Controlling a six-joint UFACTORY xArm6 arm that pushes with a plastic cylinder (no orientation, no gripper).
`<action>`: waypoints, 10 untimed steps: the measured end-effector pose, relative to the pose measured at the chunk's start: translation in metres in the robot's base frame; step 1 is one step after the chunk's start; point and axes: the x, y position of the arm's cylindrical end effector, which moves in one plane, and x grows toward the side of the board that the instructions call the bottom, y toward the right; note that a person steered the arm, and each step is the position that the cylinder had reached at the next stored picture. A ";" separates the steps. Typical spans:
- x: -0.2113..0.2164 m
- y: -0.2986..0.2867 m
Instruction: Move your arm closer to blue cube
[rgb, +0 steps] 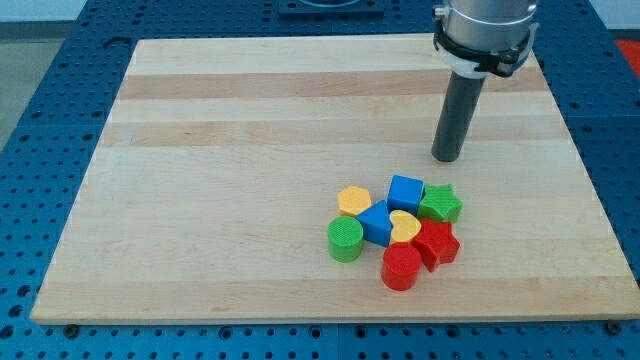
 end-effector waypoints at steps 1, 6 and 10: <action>-0.005 -0.003; -0.006 -0.003; -0.006 -0.054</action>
